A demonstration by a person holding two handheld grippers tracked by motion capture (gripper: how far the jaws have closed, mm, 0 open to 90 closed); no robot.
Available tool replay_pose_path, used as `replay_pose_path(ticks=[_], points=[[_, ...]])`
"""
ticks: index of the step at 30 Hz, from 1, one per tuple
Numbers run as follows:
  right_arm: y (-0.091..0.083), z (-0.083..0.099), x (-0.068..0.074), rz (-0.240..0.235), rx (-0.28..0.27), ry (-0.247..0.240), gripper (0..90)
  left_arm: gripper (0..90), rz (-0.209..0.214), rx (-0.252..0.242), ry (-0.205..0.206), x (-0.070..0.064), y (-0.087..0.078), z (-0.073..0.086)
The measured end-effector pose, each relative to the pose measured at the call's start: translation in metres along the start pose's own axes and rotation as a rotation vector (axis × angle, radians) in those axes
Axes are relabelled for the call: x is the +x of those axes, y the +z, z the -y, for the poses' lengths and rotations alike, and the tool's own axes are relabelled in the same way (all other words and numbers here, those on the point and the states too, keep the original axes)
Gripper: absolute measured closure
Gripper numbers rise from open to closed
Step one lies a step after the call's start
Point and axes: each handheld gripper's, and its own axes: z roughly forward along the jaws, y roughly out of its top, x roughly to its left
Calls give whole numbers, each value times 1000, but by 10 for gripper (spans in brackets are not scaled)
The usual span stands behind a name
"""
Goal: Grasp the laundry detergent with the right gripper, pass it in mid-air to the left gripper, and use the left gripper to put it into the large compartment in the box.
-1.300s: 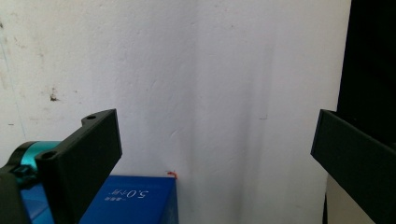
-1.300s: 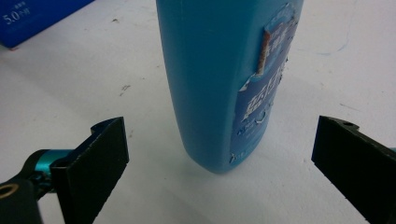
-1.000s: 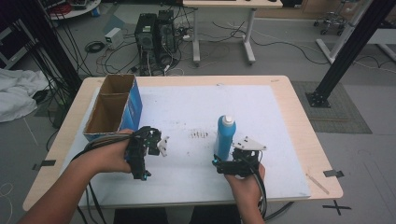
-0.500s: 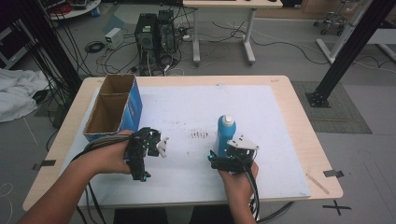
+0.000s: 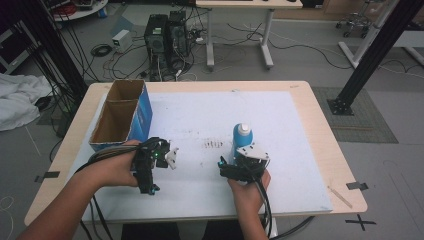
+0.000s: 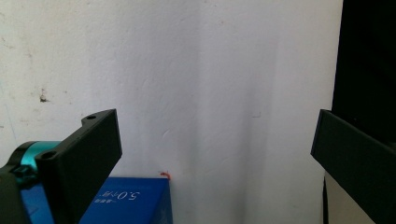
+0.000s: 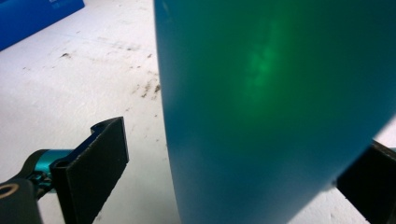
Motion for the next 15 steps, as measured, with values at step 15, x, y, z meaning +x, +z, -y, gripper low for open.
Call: replay_pose_path(ticks=[15], points=[[5,3,3,85,-64,45,50,18,4,1,8,-2,0,-1]])
